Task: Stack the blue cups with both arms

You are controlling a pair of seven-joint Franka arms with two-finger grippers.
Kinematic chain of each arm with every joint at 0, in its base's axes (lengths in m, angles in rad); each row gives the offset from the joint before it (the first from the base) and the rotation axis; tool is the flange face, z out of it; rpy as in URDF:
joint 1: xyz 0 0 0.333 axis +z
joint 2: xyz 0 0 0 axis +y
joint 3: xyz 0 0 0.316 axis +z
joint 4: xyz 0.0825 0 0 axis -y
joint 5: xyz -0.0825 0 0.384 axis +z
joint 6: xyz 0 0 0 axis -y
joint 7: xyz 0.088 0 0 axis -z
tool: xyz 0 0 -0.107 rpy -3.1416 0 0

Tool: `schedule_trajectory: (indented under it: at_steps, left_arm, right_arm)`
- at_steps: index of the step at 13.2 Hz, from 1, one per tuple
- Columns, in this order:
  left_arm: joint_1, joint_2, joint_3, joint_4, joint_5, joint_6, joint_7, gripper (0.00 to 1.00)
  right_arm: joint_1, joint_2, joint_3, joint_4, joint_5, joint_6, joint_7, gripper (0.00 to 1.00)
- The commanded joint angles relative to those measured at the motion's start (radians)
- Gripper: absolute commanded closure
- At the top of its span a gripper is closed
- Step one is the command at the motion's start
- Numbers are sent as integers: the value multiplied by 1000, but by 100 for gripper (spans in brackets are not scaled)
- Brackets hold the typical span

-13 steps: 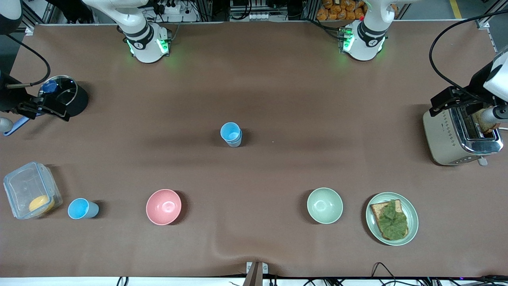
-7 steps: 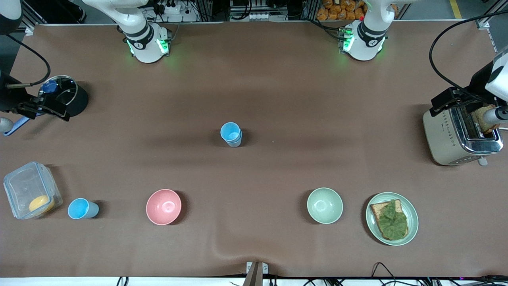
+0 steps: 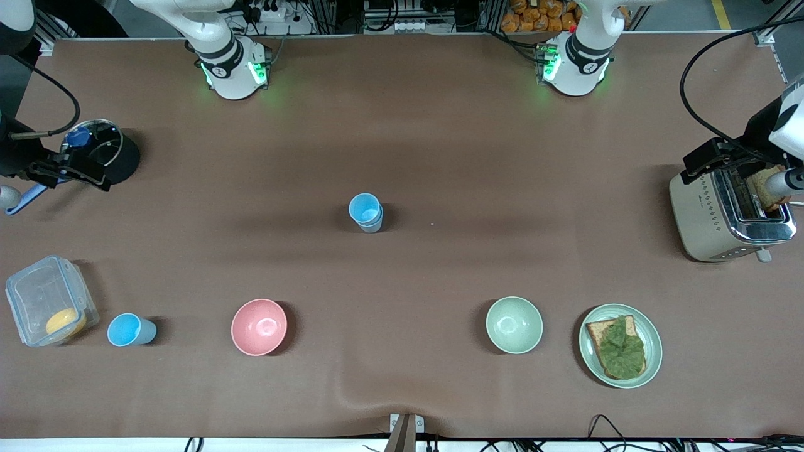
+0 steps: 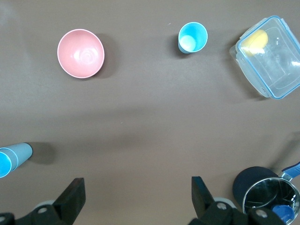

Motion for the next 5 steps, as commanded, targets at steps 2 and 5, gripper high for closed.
schedule_trajectory:
  at_steps: [2,5]
  left_arm:
    - [-6,-19,8,-15,-9,-8,-16,0]
    - [-7,-19,8,-18,-10,-8,-18,0]
  right_arm:
    - [9,-4,-1,4,-16,-8,7,0]
    - [9,-4,-1,4,-14,-8,6,0]
